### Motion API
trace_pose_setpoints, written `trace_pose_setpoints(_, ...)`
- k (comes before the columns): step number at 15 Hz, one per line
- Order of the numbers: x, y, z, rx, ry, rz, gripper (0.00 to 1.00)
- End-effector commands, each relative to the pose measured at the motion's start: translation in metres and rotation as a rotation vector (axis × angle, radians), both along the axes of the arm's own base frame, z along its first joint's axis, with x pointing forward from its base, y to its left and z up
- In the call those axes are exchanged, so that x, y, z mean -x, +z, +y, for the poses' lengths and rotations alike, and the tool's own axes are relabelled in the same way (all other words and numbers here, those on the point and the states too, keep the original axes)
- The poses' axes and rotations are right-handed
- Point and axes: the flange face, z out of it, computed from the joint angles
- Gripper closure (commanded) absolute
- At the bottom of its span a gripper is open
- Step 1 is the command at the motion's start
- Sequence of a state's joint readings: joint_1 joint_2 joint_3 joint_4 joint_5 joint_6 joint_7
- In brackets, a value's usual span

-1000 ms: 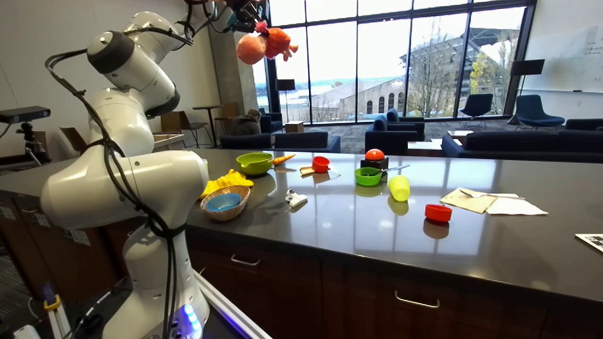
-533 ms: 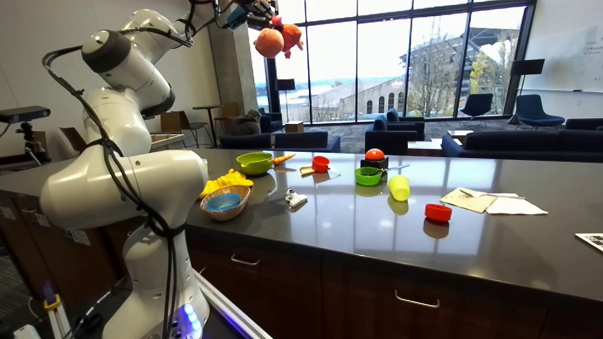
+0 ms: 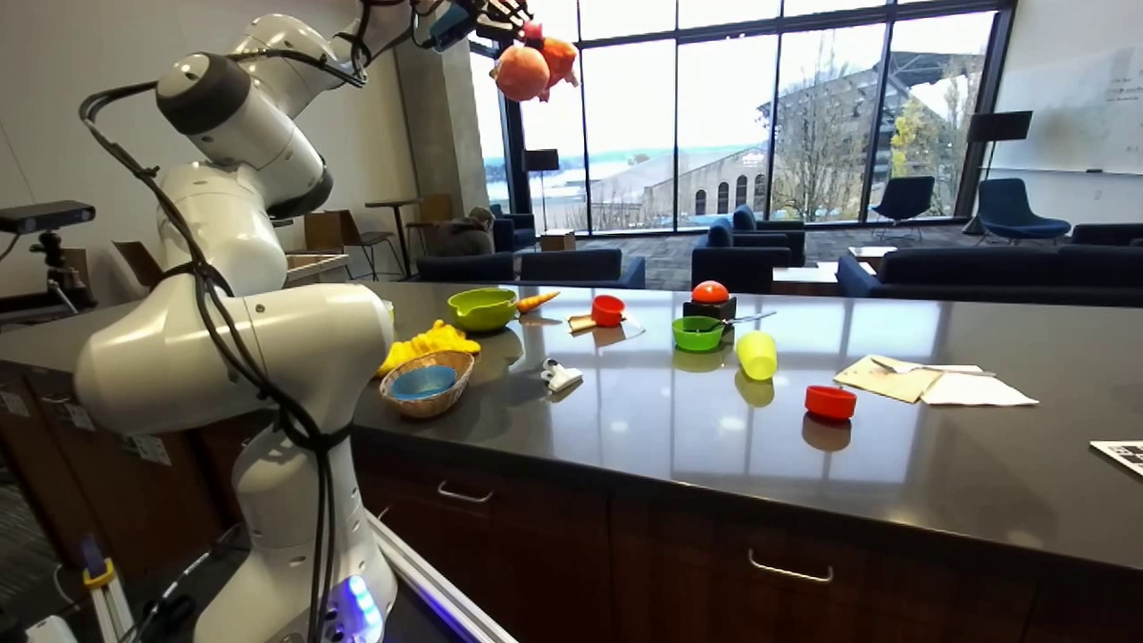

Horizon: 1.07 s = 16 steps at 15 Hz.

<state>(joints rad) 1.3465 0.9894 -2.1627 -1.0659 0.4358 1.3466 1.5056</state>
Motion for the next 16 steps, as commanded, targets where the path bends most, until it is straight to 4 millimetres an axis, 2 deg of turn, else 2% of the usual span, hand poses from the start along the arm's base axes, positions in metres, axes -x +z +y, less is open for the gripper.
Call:
trace_pose_setpoints(1, -0.004, 0.012, -0.012, -0.034, 0.132, 0.083, 0.99)
trace_pose_setpoints(9, -0.02, 0.026, -0.036, -0.047, 0.47, 0.21, 0.99)
trace_pose_setpoints(16, -0.044, 0.035, -0.062, -0.055, 0.785, 0.258, 0.99)
